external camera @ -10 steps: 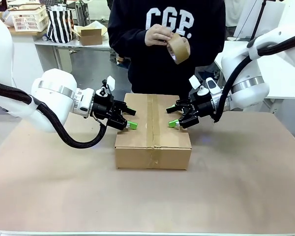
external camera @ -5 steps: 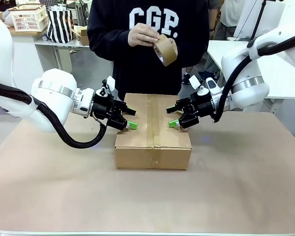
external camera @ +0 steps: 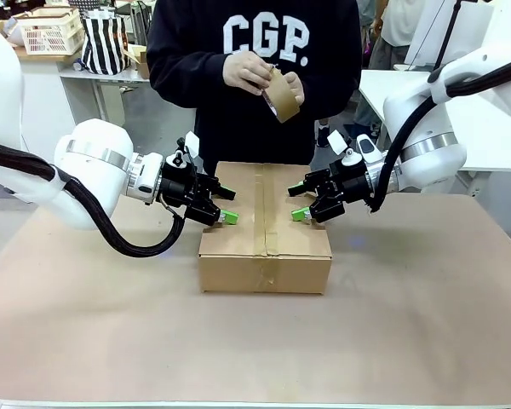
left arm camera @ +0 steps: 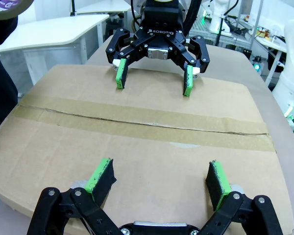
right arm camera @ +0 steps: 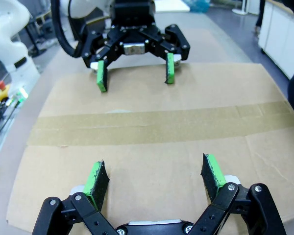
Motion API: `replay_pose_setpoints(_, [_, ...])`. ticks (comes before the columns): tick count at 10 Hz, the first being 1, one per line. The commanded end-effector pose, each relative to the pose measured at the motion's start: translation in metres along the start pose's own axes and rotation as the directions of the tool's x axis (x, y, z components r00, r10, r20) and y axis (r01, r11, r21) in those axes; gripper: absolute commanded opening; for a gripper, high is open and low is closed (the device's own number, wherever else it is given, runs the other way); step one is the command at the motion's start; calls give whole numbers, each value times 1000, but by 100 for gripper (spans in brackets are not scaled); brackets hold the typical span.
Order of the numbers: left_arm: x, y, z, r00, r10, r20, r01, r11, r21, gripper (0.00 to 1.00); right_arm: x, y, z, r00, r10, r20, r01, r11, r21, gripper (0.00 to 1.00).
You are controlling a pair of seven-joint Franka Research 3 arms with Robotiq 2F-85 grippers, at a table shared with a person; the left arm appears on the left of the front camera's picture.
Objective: Pack the gift set into the box.
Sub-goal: Press and hold the closed box until the human finishes sealing it.
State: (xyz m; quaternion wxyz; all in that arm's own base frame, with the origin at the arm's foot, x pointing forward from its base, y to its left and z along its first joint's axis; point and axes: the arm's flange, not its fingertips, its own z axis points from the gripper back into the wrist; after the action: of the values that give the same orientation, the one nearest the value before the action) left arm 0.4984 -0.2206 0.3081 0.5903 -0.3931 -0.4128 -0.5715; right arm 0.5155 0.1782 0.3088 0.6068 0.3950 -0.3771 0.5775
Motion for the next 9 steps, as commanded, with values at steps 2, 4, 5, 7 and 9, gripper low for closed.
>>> replay_pose_setpoints(2, [-4,-1,-1,1000,-12,-1,12,1000,-2,100,-2,1,-1,1000,-1,-9,1,1000,-4,100])
replay_pose_setpoints(4, [-4,-1,-1,1000,-12,-1,12,1000,-2,100,-2,1,-1,1000,-1,-9,1,1000,-4,100])
replay_pose_setpoints(5, [-4,-1,-1,1000,-12,-1,12,1000,-2,100,-2,1,-1,1000,-1,-9,1,1000,-4,100])
replay_pose_setpoints(7, [-4,-1,-1,1000,-12,-1,12,1000,-2,100,-2,1,-1,1000,-1,-9,1,1000,-4,100])
replay_pose_setpoints(9, [-4,-1,-1,1000,-12,-1,12,1000,-2,100,-2,1,-1,1000,-1,-9,1,1000,-4,100])
